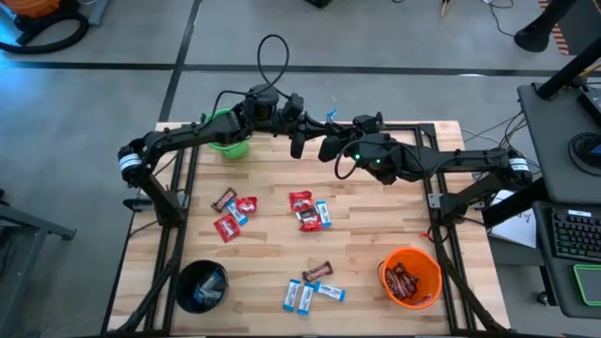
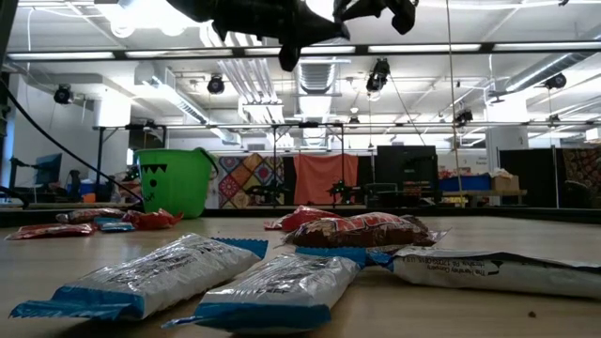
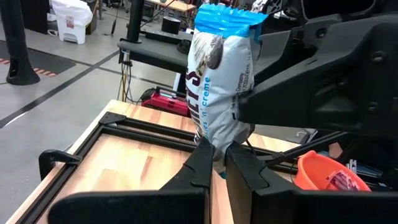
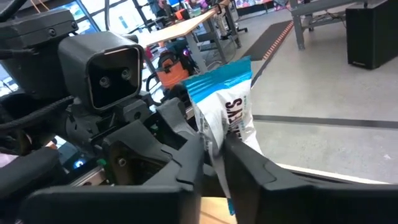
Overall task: Sort candy
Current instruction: Put the white chocolate into the black bucket
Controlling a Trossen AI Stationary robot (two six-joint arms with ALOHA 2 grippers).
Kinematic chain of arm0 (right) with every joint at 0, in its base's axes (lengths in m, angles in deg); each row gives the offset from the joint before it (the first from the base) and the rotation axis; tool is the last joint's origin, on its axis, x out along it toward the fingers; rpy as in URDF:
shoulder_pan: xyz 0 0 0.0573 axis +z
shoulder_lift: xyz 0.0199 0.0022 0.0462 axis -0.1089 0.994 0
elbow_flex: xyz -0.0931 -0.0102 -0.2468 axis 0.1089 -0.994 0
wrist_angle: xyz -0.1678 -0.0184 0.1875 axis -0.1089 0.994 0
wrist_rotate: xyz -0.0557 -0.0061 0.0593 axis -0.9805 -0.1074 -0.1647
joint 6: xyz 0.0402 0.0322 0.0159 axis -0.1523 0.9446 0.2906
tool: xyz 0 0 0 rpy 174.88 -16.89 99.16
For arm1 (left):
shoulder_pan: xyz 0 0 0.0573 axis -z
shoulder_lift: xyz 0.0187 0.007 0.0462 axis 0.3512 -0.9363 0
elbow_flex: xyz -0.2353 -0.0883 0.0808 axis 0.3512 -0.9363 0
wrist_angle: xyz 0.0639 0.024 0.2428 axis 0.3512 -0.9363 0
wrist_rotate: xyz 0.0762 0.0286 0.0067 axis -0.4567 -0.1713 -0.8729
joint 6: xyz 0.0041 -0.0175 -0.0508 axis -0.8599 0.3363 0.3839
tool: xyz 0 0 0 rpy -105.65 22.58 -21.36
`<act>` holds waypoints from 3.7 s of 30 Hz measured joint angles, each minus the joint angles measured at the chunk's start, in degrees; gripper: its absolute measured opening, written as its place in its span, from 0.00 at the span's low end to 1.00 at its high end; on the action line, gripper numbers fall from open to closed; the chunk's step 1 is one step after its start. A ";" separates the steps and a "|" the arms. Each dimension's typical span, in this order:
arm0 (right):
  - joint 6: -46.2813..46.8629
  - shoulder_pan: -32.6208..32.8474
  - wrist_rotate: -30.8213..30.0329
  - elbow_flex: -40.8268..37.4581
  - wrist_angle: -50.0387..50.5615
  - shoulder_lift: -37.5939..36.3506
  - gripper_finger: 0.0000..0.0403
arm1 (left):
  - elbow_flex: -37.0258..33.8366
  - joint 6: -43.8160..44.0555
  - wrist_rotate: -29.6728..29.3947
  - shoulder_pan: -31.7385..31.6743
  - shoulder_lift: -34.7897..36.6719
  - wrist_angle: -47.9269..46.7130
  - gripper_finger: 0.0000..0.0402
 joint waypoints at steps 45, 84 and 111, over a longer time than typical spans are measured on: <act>14.06 -0.70 5.70 -0.04 30.52 -6.98 0.40 | 0.00 1.27 -17.38 11.65 20.93 -48.97 0.00; 30.58 13.40 13.46 -0.28 39.19 -3.74 0.33 | 0.02 80.38 -38.09 87.50 21.63 -81.87 0.00; 27.12 12.92 13.12 -0.28 45.42 -3.74 0.32 | 0.00 97.24 -31.95 87.86 11.99 -83.89 0.06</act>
